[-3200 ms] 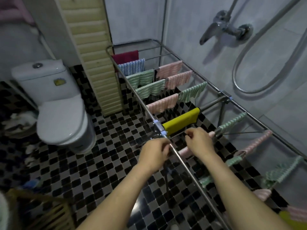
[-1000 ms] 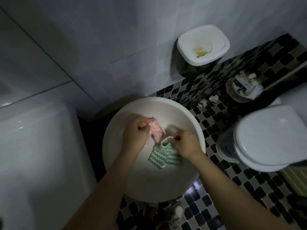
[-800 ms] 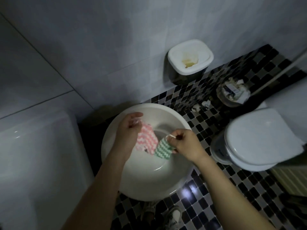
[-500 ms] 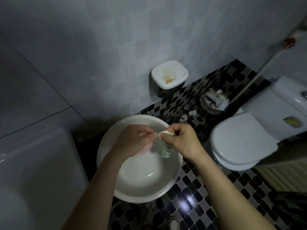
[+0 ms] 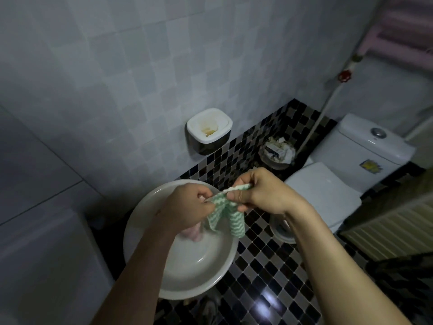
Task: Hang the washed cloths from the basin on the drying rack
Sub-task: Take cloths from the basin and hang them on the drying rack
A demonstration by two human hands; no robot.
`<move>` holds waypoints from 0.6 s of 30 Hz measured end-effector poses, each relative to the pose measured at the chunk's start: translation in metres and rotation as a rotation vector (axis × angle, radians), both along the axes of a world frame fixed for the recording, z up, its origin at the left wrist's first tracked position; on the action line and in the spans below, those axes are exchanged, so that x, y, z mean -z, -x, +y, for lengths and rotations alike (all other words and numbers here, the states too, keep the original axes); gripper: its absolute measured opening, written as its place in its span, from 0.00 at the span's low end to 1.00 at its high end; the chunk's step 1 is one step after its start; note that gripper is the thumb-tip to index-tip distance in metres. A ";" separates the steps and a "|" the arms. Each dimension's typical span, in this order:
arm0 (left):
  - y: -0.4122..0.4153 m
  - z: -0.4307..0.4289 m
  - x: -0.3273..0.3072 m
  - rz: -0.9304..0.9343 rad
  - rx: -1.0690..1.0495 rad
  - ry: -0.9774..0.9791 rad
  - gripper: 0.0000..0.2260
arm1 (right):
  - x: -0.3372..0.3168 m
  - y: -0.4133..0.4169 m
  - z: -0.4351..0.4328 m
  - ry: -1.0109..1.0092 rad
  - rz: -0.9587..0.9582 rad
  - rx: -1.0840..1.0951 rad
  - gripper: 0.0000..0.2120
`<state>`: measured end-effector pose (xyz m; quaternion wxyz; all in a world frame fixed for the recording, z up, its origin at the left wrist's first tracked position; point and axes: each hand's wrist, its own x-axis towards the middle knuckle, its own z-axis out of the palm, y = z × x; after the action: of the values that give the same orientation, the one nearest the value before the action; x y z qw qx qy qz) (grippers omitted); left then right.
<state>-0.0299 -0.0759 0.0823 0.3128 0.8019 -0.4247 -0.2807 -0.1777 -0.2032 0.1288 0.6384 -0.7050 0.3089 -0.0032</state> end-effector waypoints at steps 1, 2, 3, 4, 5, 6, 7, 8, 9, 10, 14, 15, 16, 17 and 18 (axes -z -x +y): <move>0.000 -0.001 0.001 -0.036 -0.003 -0.001 0.08 | 0.000 0.003 -0.001 -0.010 -0.024 0.035 0.03; 0.001 -0.004 0.001 -0.059 -0.014 -0.012 0.09 | 0.002 0.007 -0.003 -0.040 -0.066 0.098 0.03; 0.001 -0.005 0.001 -0.059 -0.040 -0.022 0.08 | 0.004 0.009 -0.003 -0.105 -0.114 0.181 0.03; 0.002 -0.007 -0.002 -0.012 -0.073 -0.026 0.08 | 0.006 0.012 -0.003 -0.188 -0.164 0.278 0.04; 0.002 -0.008 -0.005 0.094 -0.103 -0.002 0.07 | 0.009 0.013 -0.002 -0.269 -0.205 0.370 0.05; 0.003 -0.010 -0.010 0.239 -0.123 0.033 0.07 | 0.011 0.016 -0.002 -0.322 -0.228 0.465 0.05; 0.003 -0.011 -0.015 0.403 -0.138 0.072 0.08 | 0.012 0.019 -0.001 -0.353 -0.234 0.541 0.06; 0.004 -0.010 -0.024 0.553 -0.141 0.103 0.08 | 0.013 0.021 -0.001 -0.356 -0.225 0.603 0.06; 0.004 -0.010 -0.032 0.661 -0.126 0.129 0.06 | 0.014 0.024 -0.001 -0.341 -0.209 0.652 0.06; 0.005 -0.011 -0.037 0.712 -0.091 0.155 0.04 | 0.013 0.027 0.000 -0.312 -0.194 0.698 0.05; 0.009 -0.019 -0.056 0.657 0.113 0.215 0.14 | -0.004 0.046 -0.002 -0.032 -0.209 0.845 0.08; 0.014 -0.023 -0.063 0.651 0.173 0.207 0.16 | -0.014 0.054 -0.001 0.056 -0.222 0.828 0.08; 0.017 -0.027 -0.070 0.662 0.234 0.197 0.18 | -0.023 0.059 -0.002 0.117 -0.228 0.765 0.07; 0.023 -0.031 -0.079 0.684 0.312 0.186 0.18 | -0.034 0.067 -0.002 0.145 -0.235 0.682 0.07; 0.032 -0.037 -0.087 0.699 0.392 0.174 0.19 | -0.042 0.077 -0.003 0.158 -0.233 0.576 0.10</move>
<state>-0.0615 -0.1130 0.1696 0.4458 0.5325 -0.4596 -0.5536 -0.2544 -0.2062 0.1712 0.5854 -0.6309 0.4195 -0.2885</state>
